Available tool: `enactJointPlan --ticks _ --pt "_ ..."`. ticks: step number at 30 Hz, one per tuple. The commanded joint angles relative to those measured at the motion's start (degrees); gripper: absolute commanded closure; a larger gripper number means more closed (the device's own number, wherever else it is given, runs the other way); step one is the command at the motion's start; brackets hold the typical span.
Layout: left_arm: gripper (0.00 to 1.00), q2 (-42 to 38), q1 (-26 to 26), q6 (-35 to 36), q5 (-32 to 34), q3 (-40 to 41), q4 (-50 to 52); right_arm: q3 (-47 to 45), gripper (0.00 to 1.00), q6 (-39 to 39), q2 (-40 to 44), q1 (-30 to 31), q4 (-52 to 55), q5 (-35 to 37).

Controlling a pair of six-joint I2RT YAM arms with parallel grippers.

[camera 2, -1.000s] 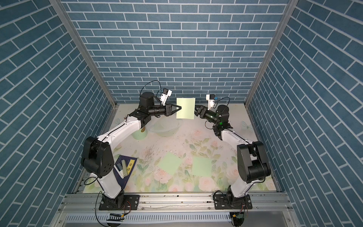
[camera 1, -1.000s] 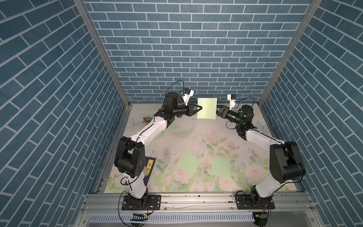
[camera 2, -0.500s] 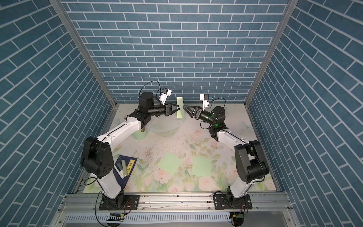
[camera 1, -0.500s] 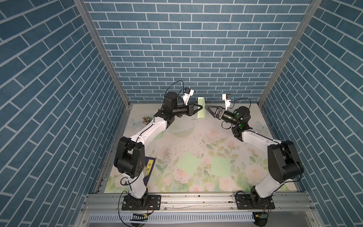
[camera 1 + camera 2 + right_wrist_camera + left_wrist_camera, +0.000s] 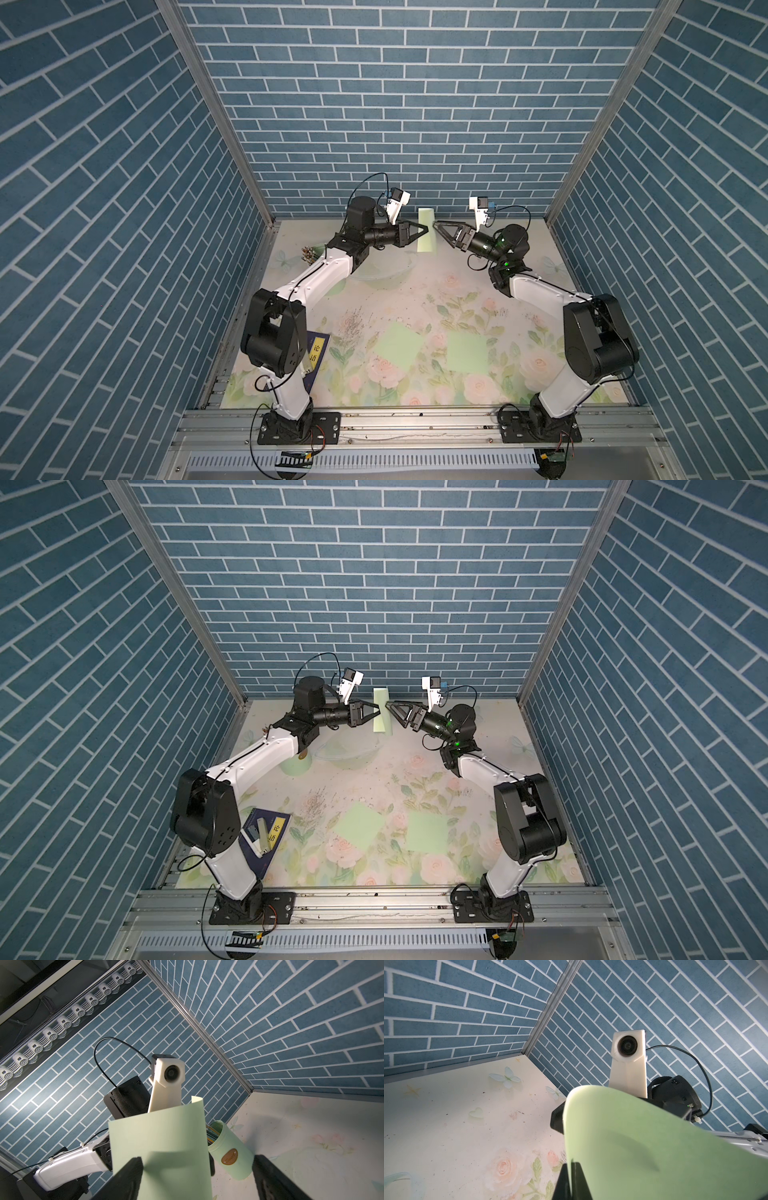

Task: Fold the square paper along the opposite sides
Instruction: Fold the paper.

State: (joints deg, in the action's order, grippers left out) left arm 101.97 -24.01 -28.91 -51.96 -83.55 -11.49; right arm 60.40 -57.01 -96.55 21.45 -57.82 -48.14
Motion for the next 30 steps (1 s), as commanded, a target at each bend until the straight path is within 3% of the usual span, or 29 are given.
enactJointPlan --ticks 1,14,18,30 --pt "1.0 -1.7 0.3 -0.4 -1.9 0.2 -2.0 1.4 0.12 0.3 -0.7 0.6 -3.1 -1.3" --pt "1.0 -2.5 0.2 -0.3 -2.8 1.5 -2.3 4.4 0.22 -2.9 -3.7 0.6 -7.0 -1.8" --pt "1.0 -2.5 0.2 -0.1 -3.0 1.5 -2.3 4.2 0.35 -4.1 -4.1 0.5 -8.4 -1.8" --pt "1.0 -3.0 0.2 -0.2 -3.1 2.0 -2.6 4.0 0.54 -7.3 -5.1 0.2 -12.3 -1.6"
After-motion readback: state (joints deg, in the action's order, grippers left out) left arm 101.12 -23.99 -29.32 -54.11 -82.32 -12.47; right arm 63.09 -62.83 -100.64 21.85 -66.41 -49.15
